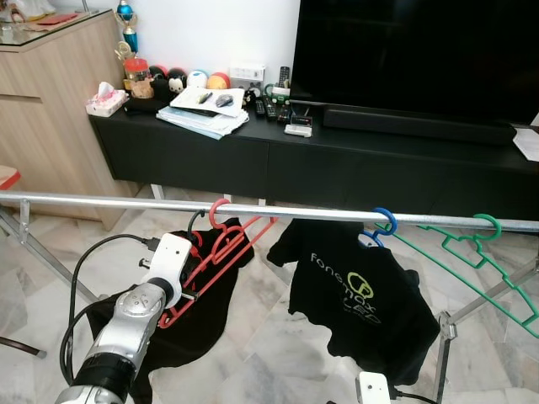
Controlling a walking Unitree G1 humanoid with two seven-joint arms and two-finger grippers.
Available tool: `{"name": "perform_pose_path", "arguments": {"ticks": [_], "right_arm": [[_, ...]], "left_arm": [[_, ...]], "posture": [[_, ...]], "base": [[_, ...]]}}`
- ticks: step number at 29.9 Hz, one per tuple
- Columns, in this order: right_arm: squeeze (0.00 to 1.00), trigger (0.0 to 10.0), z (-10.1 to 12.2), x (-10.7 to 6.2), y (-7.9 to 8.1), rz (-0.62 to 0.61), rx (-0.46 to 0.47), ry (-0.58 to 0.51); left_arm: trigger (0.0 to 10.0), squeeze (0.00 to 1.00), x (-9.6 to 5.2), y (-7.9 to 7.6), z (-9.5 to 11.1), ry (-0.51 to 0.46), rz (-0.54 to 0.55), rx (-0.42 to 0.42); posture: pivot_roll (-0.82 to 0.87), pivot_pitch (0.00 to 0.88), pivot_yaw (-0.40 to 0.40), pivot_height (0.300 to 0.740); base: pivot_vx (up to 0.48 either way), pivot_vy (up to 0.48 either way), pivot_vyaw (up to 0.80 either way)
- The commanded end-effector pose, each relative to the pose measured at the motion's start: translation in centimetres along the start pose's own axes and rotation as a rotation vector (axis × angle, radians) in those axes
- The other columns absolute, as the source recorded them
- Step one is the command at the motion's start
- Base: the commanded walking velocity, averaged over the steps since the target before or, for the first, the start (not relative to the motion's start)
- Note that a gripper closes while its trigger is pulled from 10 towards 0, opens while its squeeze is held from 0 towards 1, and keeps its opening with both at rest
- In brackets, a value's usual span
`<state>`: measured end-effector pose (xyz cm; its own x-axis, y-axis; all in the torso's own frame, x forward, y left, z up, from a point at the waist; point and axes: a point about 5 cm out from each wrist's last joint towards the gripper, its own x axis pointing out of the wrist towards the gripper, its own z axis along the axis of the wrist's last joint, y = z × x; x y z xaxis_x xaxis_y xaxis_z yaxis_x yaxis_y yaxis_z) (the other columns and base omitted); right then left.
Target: Hang hanger
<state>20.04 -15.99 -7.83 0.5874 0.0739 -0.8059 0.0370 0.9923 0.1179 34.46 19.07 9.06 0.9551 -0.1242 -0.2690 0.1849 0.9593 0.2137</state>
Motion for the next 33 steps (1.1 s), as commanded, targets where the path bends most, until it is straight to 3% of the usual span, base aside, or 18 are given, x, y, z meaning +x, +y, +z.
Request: {"name": "perform_pose_path", "arguments": {"ticks": [1,16,33], "right_arm": [[0.0,10.0,-0.1,0.0,-0.1,-0.006,0.014,0.007],[0.0,10.0,0.0,0.0,-0.2,-0.004,0.008,0.008],[0.0,10.0,0.1,0.0,-0.3,-0.004,0.002,0.008]], "left_arm": [[10.0,0.0,0.4,0.3,1.3,-0.045,0.026,0.016],[10.0,0.0,0.5,1.7,2.7,-0.137,0.069,0.001],[10.0,0.0,1.3,1.5,2.9,-0.108,0.1,0.011]], "posture": [[0.13,0.085,-0.044,0.74],[0.14,0.057,-0.053,0.74],[0.13,0.048,-0.06,0.74]], "base": [[0.0,0.0,0.0],[0.0,0.0,0.0],[0.0,0.0,0.0]]}}
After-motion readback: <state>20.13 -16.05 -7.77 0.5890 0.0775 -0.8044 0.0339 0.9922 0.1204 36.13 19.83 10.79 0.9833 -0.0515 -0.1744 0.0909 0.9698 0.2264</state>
